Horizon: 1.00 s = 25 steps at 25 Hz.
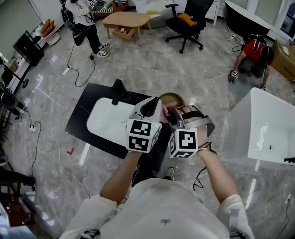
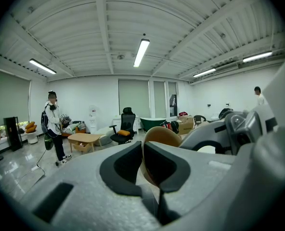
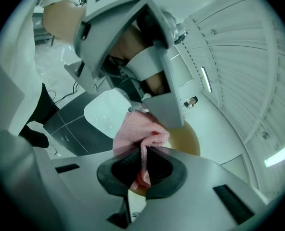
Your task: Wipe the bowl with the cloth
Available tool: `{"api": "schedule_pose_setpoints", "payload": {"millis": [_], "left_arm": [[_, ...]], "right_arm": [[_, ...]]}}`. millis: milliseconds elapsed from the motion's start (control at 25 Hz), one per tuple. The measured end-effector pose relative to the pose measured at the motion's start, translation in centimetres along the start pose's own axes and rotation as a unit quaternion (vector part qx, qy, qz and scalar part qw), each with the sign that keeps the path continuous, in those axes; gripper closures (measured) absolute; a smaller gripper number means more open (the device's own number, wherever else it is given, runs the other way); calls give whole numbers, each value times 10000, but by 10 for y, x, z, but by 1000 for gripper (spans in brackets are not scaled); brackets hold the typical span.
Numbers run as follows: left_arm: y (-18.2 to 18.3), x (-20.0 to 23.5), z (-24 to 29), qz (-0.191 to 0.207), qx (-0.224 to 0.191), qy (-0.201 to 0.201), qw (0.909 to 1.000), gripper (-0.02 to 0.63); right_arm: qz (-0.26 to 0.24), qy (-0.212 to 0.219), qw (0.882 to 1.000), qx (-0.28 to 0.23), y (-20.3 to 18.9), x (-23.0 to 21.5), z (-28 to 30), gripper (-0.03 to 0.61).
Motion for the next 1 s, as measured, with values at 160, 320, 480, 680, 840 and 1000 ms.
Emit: {"api": "schedule_pose_setpoints", "payload": {"millis": [160,320,480,680,840,1000], "left_arm": [[1,5,-4,-12,-1,20,10000,586],[5,5,-2,1,-16,13,10000,586],[7,1,-1,19,-36,-20,10000,588],[8,-3,-4,73,-16,-102,9999,589],[8,-5,-5,101,-32,-139,9998,589],[8,-7,-4,119,-61,-201,9997,589]], "right_arm": [[-176,-201,9994,214,-7,-8,0,563],[-297,-394,9983,299,-14,-19,1,563],[-584,-810,9941,415,-19,-35,-3,563],[-867,-1393,9856,400,-11,-49,-5,563],[-935,-1672,9811,267,2,-57,-8,563],[-999,-1698,9802,207,5,-58,-7,563]]}}
Point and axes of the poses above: the fingertips, and each gripper's own axes: z forward along the fingers, x to its left, y out of its top, the point moved 2 cm from there along -z, backward along the fingers, and after that the axes turned 8 degrees about -y, right-handed, at the moved point
